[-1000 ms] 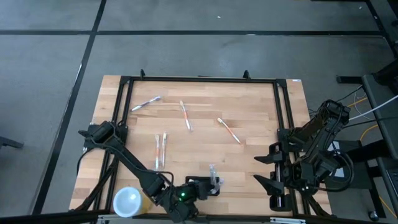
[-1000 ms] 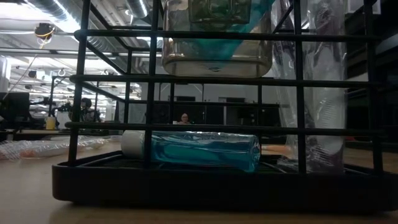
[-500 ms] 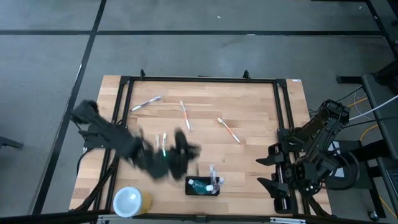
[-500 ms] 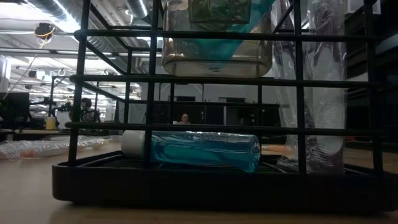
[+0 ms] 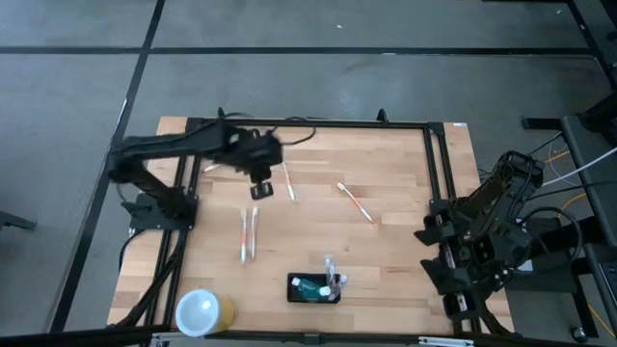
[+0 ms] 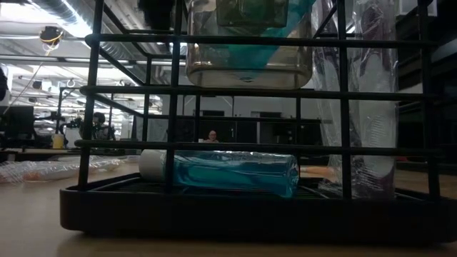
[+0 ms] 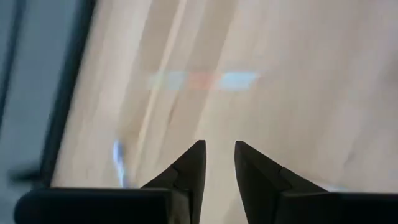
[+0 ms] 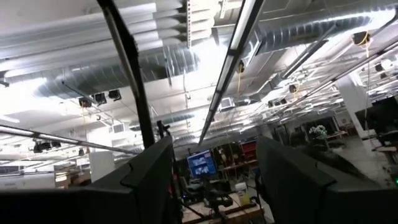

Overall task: Pick & Place toothbrushing station
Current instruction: Put the purple toothbrush into the mesh organizer

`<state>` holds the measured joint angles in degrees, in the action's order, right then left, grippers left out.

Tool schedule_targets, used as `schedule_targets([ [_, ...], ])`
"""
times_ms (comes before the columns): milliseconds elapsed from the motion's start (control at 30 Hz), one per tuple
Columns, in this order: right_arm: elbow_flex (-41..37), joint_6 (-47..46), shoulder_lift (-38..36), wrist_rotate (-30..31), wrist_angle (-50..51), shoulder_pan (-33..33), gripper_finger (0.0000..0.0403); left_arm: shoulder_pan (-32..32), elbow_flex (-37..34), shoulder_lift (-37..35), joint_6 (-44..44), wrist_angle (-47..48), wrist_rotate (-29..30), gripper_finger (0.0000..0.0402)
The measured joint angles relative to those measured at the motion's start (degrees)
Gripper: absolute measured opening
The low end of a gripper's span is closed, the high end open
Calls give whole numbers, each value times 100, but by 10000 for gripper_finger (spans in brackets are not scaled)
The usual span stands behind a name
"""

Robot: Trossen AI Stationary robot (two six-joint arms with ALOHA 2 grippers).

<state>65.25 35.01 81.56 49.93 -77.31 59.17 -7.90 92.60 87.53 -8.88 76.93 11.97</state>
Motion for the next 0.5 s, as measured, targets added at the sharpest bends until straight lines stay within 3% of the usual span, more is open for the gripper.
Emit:
schedule_targets([
  [200,0,162,-169,-2,63,90,235,-802,4,1105,619,304,113,120],
  [500,0,9,-184,0,102,165,235,-1700,9,2356,624,464,160,209],
])
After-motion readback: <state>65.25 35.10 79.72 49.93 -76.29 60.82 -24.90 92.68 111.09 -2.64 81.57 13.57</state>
